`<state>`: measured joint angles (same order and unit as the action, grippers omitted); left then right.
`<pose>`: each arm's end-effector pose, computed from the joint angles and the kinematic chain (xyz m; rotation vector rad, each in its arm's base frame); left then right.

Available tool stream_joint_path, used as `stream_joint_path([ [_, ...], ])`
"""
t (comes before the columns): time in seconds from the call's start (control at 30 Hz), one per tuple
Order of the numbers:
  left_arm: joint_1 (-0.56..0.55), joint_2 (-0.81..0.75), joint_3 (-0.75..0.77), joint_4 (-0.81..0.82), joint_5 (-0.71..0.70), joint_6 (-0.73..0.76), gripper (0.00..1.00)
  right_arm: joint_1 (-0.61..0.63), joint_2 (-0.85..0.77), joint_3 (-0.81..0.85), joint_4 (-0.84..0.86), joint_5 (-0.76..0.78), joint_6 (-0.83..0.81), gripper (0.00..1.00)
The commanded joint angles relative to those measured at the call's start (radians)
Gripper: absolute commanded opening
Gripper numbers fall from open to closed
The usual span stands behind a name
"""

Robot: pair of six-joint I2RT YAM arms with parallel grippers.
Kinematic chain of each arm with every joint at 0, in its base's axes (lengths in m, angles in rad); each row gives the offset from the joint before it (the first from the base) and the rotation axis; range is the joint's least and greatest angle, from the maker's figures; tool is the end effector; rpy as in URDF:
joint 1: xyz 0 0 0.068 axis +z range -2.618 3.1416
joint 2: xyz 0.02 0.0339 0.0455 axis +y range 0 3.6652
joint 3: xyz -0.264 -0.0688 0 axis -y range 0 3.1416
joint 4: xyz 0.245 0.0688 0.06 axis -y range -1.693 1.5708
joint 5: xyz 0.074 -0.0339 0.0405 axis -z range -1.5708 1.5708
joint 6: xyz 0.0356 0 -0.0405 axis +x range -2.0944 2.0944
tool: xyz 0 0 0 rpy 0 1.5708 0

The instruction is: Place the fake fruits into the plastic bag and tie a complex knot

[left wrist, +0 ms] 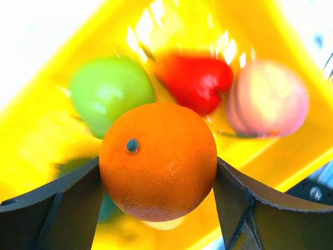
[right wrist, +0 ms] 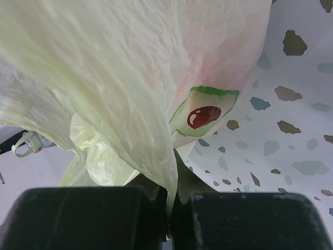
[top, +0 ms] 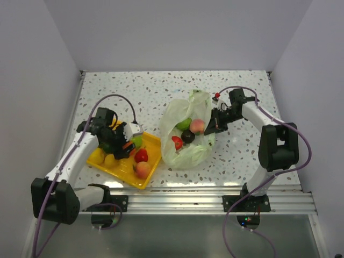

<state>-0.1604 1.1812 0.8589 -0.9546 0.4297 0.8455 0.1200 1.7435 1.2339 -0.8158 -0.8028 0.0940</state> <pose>0.1970 -0.0469 0.2352 1.3746 2.3181 -0.4197 0.3270 0.0652 0.2107 -0.1795 2.7458 1.1958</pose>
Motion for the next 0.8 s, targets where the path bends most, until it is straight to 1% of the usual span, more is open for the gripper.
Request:
stream_joint_path([
  [0.0, -0.005, -0.068, 0.179, -0.045, 0.199, -0.040, 0.58, 0.006, 0.007, 0.033, -0.010, -0.006, -0.016, 0.00],
  [0.03, -0.005, -0.071, 0.245, -0.049, 0.228, -0.072, 0.58, 0.006, 0.008, 0.033, -0.009, -0.007, -0.016, 0.00],
  [0.1, -0.017, -0.065, 0.307, -0.027, 0.309, -0.112, 0.59, 0.006, 0.011, 0.038, -0.013, -0.010, -0.016, 0.00],
  [0.17, -0.082, -0.052, 0.379, 0.014, 0.334, -0.206, 0.58, 0.006, 0.013, 0.041, -0.016, -0.013, -0.014, 0.00],
  [0.2, -0.114, -0.049, 0.396, 0.084, 0.337, -0.242, 0.59, 0.006, 0.011, 0.044, -0.016, -0.015, -0.014, 0.00],
  [0.23, -0.187, -0.046, 0.422, 0.121, 0.336, -0.313, 0.58, 0.007, 0.011, 0.044, -0.017, -0.013, -0.014, 0.00],
  [0.27, -0.220, -0.032, 0.431, 0.163, 0.337, -0.350, 0.59, 0.007, 0.010, 0.044, -0.019, -0.013, -0.013, 0.00],
  [0.3, -0.249, -0.022, 0.442, 0.253, 0.334, -0.388, 0.59, 0.010, 0.010, 0.045, -0.017, -0.015, -0.013, 0.00],
  [0.33, -0.299, -0.008, 0.462, 0.296, 0.334, -0.467, 0.58, 0.012, 0.007, 0.045, -0.019, -0.013, -0.013, 0.00],
  [0.4, -0.344, 0.050, 0.482, 0.408, 0.322, -0.531, 0.58, 0.012, 0.004, 0.045, -0.017, -0.013, -0.013, 0.00],
  [0.43, -0.390, 0.073, 0.502, 0.437, 0.313, -0.568, 0.58, 0.012, 0.002, 0.045, -0.017, -0.015, -0.013, 0.00],
  [0.47, -0.416, 0.127, 0.515, 0.456, 0.304, -0.571, 0.59, 0.012, 0.002, 0.044, -0.016, -0.016, -0.011, 0.00],
  [0.53, -0.490, 0.181, 0.552, 0.490, 0.242, -0.571, 0.58, 0.012, 0.001, 0.041, -0.014, -0.015, -0.010, 0.00],
  [0.57, -0.507, 0.226, 0.560, 0.496, 0.235, -0.571, 0.58, 0.013, -0.001, 0.039, -0.014, -0.016, -0.008, 0.00],
  [0.67, -0.568, 0.290, 0.575, 0.537, 0.236, -0.586, 0.58, 0.012, -0.006, 0.041, -0.022, -0.013, -0.016, 0.00],
  [0.77, -0.629, 0.343, 0.578, 0.554, 0.201, -0.586, 0.59, 0.013, -0.006, 0.042, -0.023, -0.015, -0.017, 0.00],
])
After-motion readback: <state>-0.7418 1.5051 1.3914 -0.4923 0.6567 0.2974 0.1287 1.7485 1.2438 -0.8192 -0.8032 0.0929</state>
